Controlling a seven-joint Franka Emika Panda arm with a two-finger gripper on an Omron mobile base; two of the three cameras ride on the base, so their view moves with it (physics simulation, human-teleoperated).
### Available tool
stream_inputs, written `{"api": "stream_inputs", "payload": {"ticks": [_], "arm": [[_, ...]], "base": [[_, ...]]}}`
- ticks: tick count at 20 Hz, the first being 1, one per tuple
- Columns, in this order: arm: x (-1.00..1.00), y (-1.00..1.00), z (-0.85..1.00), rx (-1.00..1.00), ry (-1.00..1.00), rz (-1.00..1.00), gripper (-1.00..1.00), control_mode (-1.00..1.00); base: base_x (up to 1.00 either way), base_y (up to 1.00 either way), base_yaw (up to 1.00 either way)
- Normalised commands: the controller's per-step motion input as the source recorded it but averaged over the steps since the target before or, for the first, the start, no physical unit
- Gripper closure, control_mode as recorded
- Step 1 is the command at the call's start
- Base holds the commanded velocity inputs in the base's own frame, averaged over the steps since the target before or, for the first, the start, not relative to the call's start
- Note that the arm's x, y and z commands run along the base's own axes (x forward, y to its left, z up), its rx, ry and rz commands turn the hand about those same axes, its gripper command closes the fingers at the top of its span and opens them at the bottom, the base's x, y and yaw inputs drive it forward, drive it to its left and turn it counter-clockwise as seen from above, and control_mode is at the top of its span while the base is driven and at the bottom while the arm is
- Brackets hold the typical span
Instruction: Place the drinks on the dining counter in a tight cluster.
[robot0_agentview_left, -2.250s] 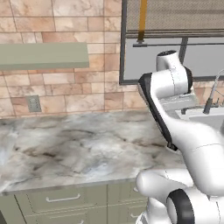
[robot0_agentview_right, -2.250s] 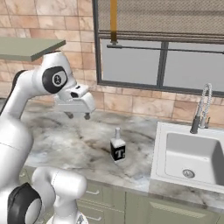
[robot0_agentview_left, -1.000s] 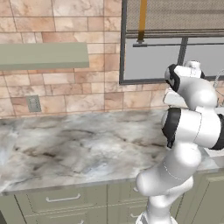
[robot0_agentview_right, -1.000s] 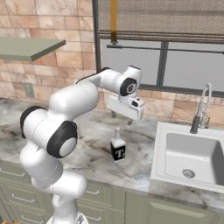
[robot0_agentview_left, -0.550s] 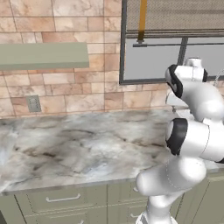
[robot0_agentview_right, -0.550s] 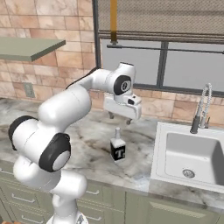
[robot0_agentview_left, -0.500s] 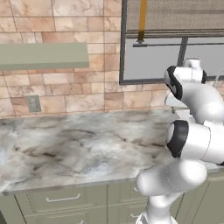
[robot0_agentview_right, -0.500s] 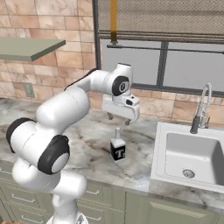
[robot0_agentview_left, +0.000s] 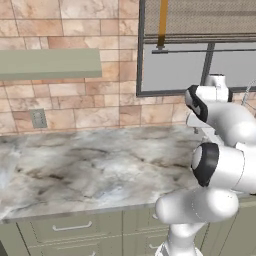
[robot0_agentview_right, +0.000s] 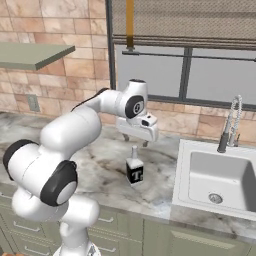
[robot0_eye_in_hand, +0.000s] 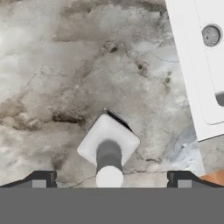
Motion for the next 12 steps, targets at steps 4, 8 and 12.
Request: {"api": "stream_inputs", "payload": {"ticks": [4, 8, 12], "arm": [[0.21, -0.35, 0.01, 0.01, 0.02, 0.0, -1.0, -1.0], [-0.08, 0.0, 0.0, 0.02, 0.0, 0.0, -1.0, -1.0], [-0.24, 0.06, -0.01, 0.01, 0.0, 0.0, -1.0, -1.0]], "base": [[0.0, 0.0, 0.0], [0.0, 0.0, 0.0], [0.0, 0.0, 0.0]]}}
